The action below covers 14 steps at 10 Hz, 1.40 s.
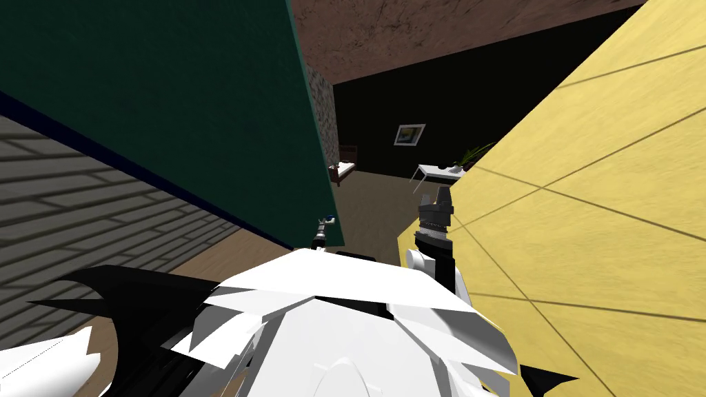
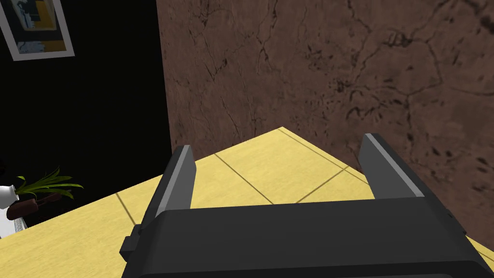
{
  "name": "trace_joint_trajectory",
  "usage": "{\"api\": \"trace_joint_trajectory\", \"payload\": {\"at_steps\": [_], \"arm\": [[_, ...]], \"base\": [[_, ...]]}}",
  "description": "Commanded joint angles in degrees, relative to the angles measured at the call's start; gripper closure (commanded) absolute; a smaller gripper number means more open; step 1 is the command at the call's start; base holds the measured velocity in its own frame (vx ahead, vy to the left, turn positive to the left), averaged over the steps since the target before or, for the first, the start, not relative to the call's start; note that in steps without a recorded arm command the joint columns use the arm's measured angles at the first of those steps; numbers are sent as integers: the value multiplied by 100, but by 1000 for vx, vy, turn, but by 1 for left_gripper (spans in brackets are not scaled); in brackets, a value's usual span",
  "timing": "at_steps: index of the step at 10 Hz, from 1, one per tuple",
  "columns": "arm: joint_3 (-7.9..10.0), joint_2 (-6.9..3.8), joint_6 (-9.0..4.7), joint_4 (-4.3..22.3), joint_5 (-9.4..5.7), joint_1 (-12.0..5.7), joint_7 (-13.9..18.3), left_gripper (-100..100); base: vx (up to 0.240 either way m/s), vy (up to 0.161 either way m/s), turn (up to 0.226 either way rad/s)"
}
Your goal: Push the door open
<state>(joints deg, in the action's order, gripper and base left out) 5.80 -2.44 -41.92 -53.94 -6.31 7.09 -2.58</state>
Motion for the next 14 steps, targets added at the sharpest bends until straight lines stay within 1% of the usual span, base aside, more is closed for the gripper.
{"api": "trace_joint_trajectory", "payload": {"at_steps": [1,3,4,5,7,11,14], "arm": [[95,29,0,-30,-42,-33,-16,100],[177,87,0,-16,-78,-44,-39,100],[181,40,9,-9,-76,-4,-31,100],[278,-38,1,-11,-123,-11,-54,100],[370,-100,-2,-4,-170,-14,-81,100],[572,-193,-10,12,-273,-21,-141,100],[755,-235,-16,26,-367,-27,-195,100]], "base": [[182,-87,62],[183,-64,57],[81,-19,38],[115,6,33],[189,-16,42],[189,-18,39],[203,-21,61]]}}
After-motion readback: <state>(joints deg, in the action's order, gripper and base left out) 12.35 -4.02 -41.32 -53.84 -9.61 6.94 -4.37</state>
